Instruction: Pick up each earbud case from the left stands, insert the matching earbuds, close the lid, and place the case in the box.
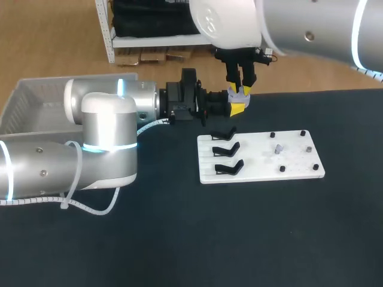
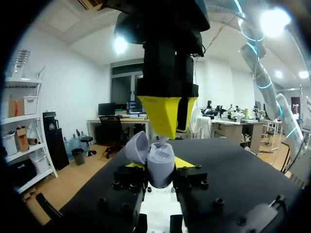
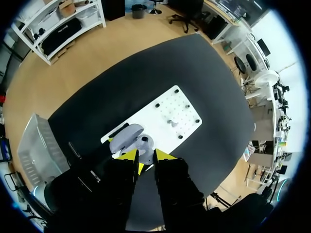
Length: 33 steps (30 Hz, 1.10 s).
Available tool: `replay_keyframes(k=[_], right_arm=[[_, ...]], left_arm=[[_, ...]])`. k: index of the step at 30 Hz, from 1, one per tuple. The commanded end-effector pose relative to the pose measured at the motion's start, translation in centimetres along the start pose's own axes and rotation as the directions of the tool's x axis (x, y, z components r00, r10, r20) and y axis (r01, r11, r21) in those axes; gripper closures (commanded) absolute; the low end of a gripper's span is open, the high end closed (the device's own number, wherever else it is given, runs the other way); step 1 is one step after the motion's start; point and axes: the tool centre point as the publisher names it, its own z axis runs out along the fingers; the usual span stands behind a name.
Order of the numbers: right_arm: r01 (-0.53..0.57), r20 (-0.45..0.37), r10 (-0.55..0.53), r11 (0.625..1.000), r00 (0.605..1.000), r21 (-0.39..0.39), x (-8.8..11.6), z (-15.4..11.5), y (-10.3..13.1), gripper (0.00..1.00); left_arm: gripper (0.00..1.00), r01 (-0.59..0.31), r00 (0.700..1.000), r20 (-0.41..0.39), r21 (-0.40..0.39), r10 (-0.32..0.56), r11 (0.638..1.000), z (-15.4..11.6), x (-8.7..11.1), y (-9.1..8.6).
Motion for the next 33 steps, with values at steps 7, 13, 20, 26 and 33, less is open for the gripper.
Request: replay_keyframes(k=[7, 13, 20, 26, 33], right_arm=[[-0.002, 0.001, 0.002, 1.0, 1.0, 0.003, -0.2, 0.5, 0.2, 1.0], [0.0, -0.007, 0.0, 1.0, 1.0, 0.005, -0.1, 0.8, 0.4, 1.0], [-0.001, -0.012, 0.002, 1.0, 1.0, 0.016, -0.2, 1.3, 0.4, 1.0], [-0.01, -0.011, 0.01, 1.0, 1.0, 0.018, -0.6, 1.3, 0.2, 1.0], [-0.018, -0.008, 0.018, 1.0, 1.0, 0.016, -0.8, 1.3, 0.2, 1.0]], left_arm=[[1.0, -0.005, 1.0, 0.008, -0.004, 0.005, 1.0, 0.0, 0.2, 0.0], [1.0, -0.005, 1.0, 0.008, -0.004, 0.005, 1.0, 0.0, 0.2, 0.0], [1.0, -0.005, 1.0, 0.008, -0.004, 0.005, 1.0, 0.0, 0.2, 0.0], [1.0, -0.005, 1.0, 0.008, -0.004, 0.005, 1.0, 0.0, 0.2, 0.0], [1.0, -0.005, 1.0, 0.008, -0.004, 0.005, 1.0, 0.0, 0.2, 0.0]])
